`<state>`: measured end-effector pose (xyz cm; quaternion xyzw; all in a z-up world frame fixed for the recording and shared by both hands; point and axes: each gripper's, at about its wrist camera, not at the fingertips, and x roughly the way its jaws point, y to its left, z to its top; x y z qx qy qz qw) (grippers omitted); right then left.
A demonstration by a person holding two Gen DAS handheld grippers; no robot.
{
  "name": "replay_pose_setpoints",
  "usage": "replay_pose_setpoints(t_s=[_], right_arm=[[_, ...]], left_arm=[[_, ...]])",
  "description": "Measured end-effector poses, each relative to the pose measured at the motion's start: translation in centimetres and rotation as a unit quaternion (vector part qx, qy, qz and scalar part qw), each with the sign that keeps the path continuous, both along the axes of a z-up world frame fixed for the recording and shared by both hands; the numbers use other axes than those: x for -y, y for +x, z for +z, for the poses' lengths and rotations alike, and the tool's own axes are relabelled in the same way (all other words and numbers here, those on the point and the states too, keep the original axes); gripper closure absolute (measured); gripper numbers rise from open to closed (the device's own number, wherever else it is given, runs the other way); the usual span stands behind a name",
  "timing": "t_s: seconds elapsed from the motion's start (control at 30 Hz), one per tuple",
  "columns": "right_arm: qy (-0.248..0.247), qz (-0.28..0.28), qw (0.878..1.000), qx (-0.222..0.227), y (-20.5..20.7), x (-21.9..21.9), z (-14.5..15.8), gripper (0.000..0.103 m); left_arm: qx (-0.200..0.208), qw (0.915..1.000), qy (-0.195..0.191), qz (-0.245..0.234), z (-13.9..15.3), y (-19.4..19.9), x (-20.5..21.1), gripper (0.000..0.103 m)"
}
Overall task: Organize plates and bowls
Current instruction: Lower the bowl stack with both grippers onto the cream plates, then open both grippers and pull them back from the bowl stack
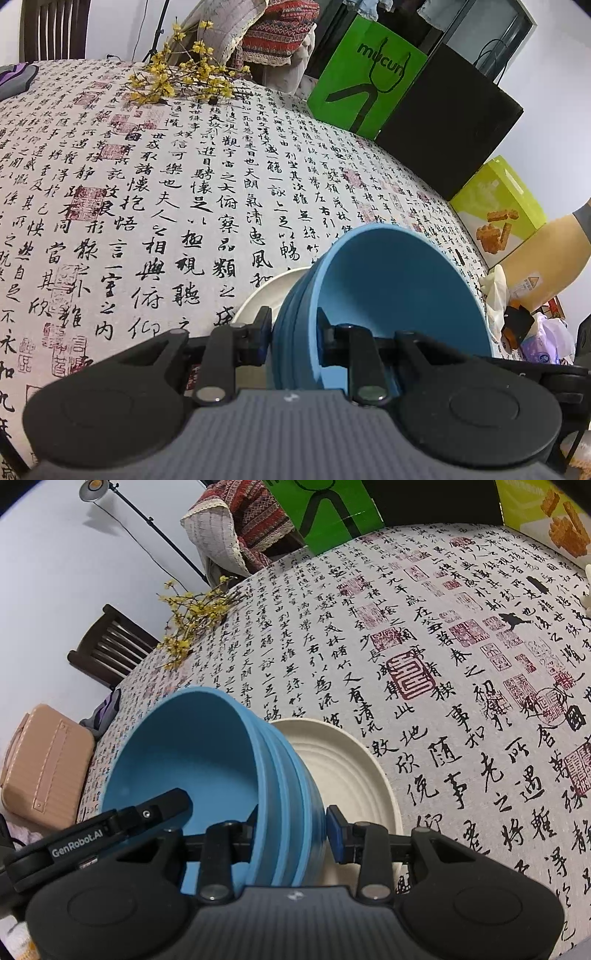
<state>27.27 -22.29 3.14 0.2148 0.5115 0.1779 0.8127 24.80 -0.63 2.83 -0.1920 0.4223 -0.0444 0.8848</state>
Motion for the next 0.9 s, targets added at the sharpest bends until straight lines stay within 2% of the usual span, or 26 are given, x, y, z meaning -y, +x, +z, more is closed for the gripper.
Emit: replay_pose_setpoints(t_s=[0.23,0.4,0.43,0.47,0.6,0.67,0.77,0.8,0.87,0.9], right_arm=[[0.002,0.004,1.0,0.0,0.3,0.0,-0.2,0.069],[0.016,0.008,1.0,0.001,0.2,0.0,-0.3,0.059],[0.013,0.01,1.0,0.007,0.1,-0.1,-0.1,0.058],[0.011,0.011,1.0,0.016,-0.1,-0.1,0.0,0.056],[0.015,0.015,0.999,0.047,-1.0,0.0,1.1,0.037],[0.015,0.014,0.997,0.072,-1.7,0.3,1.7,0.029],[0.018,0.014,0.993,0.113,-3.1,0.9,2.4,0.02],[0.017,0.013,0.991,0.13,-3.7,1.2,2.7,0.019],[0.009,0.011,0.985,0.172,-5.3,1.7,3.1,0.018],[0.003,0.008,0.981,0.193,-6.0,1.9,3.3,0.012]], left_arm=[[0.001,1.0,0.003,0.001,-0.1,0.3,0.0,0.08],[-0.002,1.0,-0.009,0.0,-0.2,0.3,-0.2,0.076],[0.0,1.0,-0.01,-0.001,-0.2,0.2,-0.3,0.072],[0.002,1.0,-0.01,0.0,-0.1,0.1,-0.3,0.063],[0.02,0.9997,0.005,0.011,0.6,-0.9,-0.4,0.047],[0.039,0.9988,0.019,0.021,1.1,-1.8,-0.4,0.033],[0.089,0.9945,0.046,0.031,2.3,-3.9,-0.2,0.019],[0.108,0.9922,0.052,0.034,2.6,-4.7,-0.1,0.017],[0.152,0.985,0.073,0.04,3.2,-6.6,0.2,0.006],[0.171,0.9806,0.086,0.044,3.4,-7.6,0.4,0.001]])
